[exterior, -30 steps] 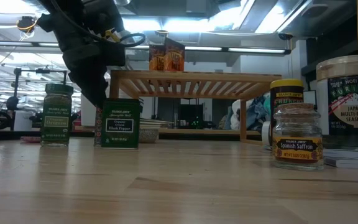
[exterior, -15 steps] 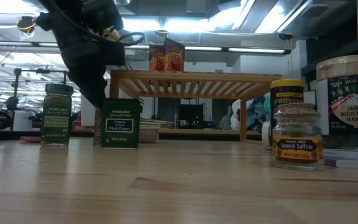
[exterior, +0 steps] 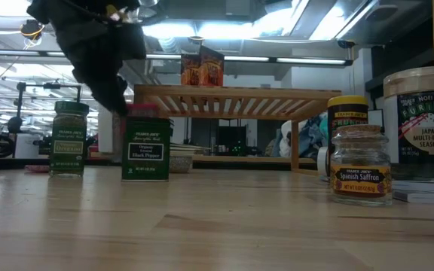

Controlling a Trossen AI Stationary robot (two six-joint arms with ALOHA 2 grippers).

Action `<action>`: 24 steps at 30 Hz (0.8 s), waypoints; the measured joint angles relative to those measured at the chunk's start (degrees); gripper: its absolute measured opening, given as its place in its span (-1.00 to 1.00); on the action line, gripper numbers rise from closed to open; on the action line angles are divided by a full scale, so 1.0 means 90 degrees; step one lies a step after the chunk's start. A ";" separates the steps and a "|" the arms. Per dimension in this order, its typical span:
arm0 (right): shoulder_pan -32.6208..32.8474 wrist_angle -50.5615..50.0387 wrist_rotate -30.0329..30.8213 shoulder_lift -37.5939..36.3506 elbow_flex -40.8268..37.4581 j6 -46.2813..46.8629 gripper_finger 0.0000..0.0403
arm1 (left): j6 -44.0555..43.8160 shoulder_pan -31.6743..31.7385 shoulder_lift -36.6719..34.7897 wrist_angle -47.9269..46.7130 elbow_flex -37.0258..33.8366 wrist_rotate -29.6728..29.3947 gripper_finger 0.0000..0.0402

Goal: Shelf spices
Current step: Put the red seasoning can on the shelf

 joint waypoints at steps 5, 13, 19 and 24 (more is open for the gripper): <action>0.0000 0.0000 0.0000 0.0000 0.0000 0.0000 -0.34 | -0.0025 0.0001 -0.0447 0.0249 0.0000 -0.0028 0.04; -0.0002 0.0002 0.0000 0.0000 0.0000 0.0000 -0.34 | -0.0026 0.0011 -0.1411 0.0763 0.0017 -0.0201 0.04; -0.0001 0.0000 0.0001 0.0000 0.0000 0.0000 -0.34 | 0.0415 0.0025 -0.1897 0.0671 0.0458 -0.0705 0.04; -0.0001 0.0000 0.0001 0.0000 0.0000 -0.0002 -0.34 | 0.1233 0.0078 -0.1979 0.0419 0.1232 -0.1404 0.04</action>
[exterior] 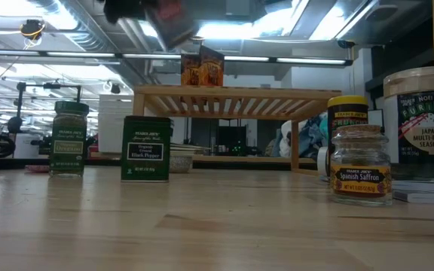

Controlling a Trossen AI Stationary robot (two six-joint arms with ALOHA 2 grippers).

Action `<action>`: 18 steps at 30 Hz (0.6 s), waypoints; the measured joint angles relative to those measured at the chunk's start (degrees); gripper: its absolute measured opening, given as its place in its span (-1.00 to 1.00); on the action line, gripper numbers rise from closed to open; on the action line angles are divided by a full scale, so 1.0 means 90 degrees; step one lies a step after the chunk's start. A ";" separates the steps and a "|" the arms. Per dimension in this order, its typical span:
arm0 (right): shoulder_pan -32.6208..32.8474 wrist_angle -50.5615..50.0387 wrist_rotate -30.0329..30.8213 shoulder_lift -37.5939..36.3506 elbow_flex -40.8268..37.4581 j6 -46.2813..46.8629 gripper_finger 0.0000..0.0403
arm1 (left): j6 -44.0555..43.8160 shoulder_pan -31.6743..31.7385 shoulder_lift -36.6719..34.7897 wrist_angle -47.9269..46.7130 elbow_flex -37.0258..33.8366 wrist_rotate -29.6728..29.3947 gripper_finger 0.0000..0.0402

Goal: Shelf spices
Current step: Put the red seasoning can on the shelf

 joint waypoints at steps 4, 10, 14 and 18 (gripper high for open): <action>0.0001 0.0000 0.0002 0.0000 0.0000 -0.0001 -0.34 | 0.0646 0.0272 0.0000 -0.0444 0.0710 -0.0351 0.04; 0.0000 0.0001 0.0000 0.0000 0.0000 0.0000 -0.34 | 0.1075 0.1008 0.0047 -0.1396 0.1605 -0.0367 0.04; -0.0002 0.0000 0.0002 0.0000 0.0000 -0.0001 -0.34 | 0.1111 0.1564 0.0241 -0.2286 0.1947 -0.0368 0.04; -0.0002 0.0000 0.0002 0.0000 0.0000 -0.0001 -0.34 | 0.1249 0.2057 0.0564 -0.2705 0.2038 0.0186 0.04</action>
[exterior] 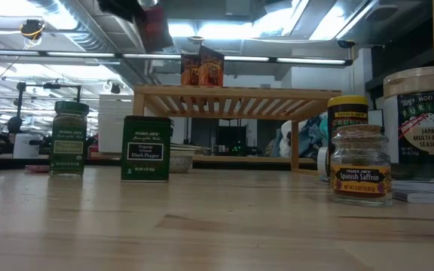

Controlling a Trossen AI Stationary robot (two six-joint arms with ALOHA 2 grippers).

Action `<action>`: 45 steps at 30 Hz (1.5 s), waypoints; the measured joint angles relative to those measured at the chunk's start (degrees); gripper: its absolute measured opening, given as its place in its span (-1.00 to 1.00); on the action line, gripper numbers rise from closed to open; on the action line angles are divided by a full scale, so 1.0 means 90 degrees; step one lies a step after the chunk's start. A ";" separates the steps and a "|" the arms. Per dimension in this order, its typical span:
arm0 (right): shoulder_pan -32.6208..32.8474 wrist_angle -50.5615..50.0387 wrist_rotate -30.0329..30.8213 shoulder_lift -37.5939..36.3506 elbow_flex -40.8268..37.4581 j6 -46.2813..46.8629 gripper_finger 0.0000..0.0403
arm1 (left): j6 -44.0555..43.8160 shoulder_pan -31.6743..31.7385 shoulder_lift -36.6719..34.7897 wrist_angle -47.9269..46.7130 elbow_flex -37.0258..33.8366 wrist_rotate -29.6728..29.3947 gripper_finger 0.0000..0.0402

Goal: Shelf spices
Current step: Put the red seasoning can on the shelf

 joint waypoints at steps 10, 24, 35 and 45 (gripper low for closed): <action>0.0000 0.0000 -0.0001 0.0000 0.0000 0.0000 -0.34 | 0.0569 0.0894 0.1120 -0.0026 0.0004 0.1224 0.04; -0.0002 0.0097 0.0000 0.0000 0.0000 0.0010 -0.34 | 0.0909 0.1395 0.1396 0.0081 0.0004 0.1765 0.04; -0.0002 0.1271 -0.0001 -0.0001 0.0000 0.0022 -0.34 | 0.0927 0.1431 0.1396 0.0449 0.0004 0.2066 0.04; -0.0002 0.2261 -0.0002 -0.0001 0.0000 0.0025 -0.34 | 0.0885 0.1431 0.1396 0.0433 0.0004 0.2066 0.04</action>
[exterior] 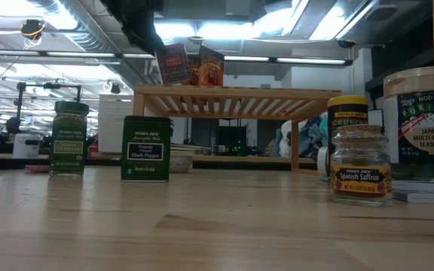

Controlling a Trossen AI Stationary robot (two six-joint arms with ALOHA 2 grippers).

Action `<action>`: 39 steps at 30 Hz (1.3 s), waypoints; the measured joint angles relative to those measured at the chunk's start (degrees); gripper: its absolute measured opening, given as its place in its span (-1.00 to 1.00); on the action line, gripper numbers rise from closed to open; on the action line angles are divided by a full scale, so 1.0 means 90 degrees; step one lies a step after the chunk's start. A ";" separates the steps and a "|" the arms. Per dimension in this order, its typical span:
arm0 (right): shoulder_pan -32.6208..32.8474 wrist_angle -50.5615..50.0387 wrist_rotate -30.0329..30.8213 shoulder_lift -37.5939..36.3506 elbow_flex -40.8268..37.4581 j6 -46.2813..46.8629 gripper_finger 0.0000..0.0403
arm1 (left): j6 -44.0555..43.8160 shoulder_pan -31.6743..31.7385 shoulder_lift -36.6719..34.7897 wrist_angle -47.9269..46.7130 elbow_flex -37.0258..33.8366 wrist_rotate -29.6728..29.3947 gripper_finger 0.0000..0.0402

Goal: Shelf spices
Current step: Put the red seasoning can on the shelf

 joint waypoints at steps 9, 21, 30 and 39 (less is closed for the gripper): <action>0.0000 0.0132 0.0000 0.0001 0.0000 -0.0001 -0.34 | 0.0188 0.0014 0.0000 -0.0195 0.0000 -0.0047 0.04; 0.0000 0.0129 -0.0278 0.0001 0.0000 -0.0001 -0.34 | 0.0032 0.0204 0.0044 -0.0291 0.0000 0.0012 0.05; 0.0000 0.0129 -0.0505 -0.0001 0.0000 -0.0001 -0.34 | -0.0032 0.0206 0.0044 -0.0291 0.0000 0.0119 0.08; 0.0000 0.0129 -0.0505 -0.0001 0.0000 -0.0001 -0.34 | -0.0034 0.0206 0.0044 -0.0267 0.0000 0.0148 0.14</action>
